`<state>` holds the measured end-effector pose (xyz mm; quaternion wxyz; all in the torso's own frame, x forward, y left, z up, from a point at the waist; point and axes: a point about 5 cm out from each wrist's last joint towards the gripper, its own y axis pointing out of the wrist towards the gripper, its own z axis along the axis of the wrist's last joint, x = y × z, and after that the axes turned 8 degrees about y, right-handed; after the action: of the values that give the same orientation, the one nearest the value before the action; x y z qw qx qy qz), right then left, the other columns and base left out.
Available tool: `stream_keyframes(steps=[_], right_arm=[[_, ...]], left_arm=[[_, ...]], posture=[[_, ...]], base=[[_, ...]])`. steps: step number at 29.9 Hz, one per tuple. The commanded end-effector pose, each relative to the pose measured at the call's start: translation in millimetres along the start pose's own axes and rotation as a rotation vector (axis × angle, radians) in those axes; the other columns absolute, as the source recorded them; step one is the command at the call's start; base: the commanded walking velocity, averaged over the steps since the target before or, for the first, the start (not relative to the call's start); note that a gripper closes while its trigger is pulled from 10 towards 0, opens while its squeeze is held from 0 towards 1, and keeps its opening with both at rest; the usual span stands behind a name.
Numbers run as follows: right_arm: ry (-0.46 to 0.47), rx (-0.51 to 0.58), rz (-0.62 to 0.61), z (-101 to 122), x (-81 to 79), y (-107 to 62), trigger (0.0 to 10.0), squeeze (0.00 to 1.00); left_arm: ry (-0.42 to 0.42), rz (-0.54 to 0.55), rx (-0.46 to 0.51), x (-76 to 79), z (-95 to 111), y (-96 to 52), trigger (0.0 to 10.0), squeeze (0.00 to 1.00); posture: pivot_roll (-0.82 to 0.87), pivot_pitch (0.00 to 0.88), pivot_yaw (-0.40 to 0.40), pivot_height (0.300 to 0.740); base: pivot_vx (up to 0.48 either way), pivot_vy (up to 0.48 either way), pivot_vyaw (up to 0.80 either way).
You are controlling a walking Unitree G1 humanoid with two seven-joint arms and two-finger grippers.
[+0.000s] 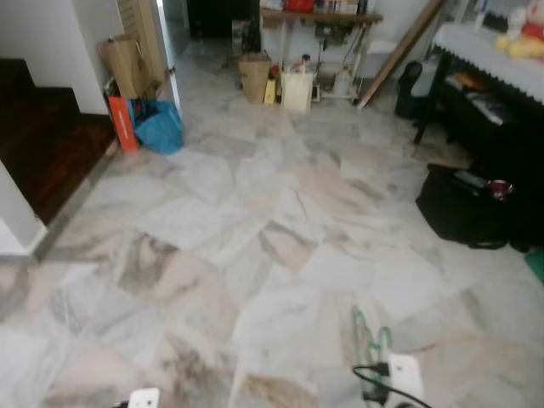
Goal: Hang hanger
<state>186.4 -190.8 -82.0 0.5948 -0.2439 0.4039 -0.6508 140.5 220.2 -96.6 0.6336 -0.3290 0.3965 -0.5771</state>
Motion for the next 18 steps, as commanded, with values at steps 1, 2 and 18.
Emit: stream_keyframes(steps=[1,2,18], right_arm=[[0.003,0.005,-0.035,0.9,12.8,-2.6,10.0,0.0],[0.003,0.005,-0.035,1.0,12.8,-2.6,10.0,0.0],[0.007,0.006,-0.034,0.8,12.0,-2.4,10.0,0.0]], left_arm=[[0.01,-0.013,0.017,6.2,6.2,1.3,10.0,0.0],[0.013,-0.014,0.019,6.2,6.4,1.2,10.0,0.0],[0.034,-0.019,0.017,5.7,5.9,1.1,10.0,0.0]], posture=[[0.03,0.0,-0.03,0.716],[0.03,0.0,-0.03,0.716],[0.03,0.0,-0.027,0.716]], base=[[0.0,0.0,0.0],[0.0,0.0,0.0],[0.0,0.0,0.0]])
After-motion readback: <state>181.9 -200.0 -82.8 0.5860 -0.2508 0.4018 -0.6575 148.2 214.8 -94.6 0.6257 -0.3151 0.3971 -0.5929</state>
